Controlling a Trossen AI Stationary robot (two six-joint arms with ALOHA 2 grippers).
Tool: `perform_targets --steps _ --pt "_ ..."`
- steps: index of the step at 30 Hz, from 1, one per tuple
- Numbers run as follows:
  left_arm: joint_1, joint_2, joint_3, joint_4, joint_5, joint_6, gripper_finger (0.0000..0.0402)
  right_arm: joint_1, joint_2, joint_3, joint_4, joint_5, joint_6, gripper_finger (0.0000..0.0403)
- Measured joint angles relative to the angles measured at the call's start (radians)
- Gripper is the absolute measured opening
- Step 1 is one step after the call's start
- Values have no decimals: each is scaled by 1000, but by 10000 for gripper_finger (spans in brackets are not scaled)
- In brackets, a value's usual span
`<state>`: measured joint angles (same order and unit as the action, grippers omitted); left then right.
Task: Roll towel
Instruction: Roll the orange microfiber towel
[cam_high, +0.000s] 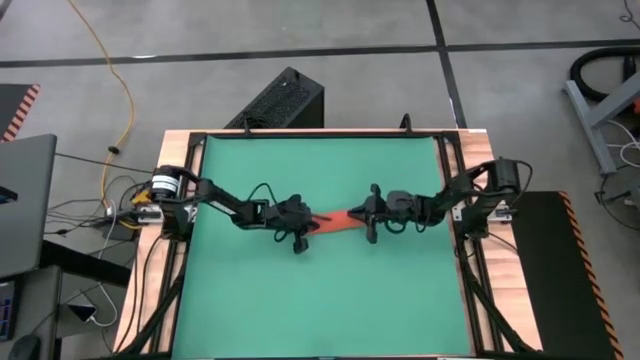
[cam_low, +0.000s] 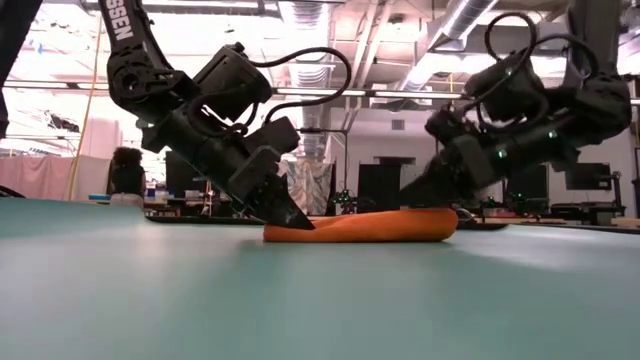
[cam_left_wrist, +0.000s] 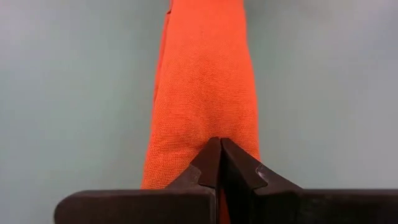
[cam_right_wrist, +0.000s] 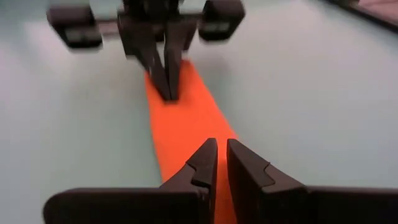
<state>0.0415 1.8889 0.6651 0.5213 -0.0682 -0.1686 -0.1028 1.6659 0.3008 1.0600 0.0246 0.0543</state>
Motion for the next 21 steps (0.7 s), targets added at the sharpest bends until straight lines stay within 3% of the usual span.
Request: perform_targets --steps 11,21 --pt "42 -3 0 -27 77 52 0 -16 204 3 97 5 88 58" --pt "104 -113 -5 -165 60 146 0 35 270 4 141 74 164 58"
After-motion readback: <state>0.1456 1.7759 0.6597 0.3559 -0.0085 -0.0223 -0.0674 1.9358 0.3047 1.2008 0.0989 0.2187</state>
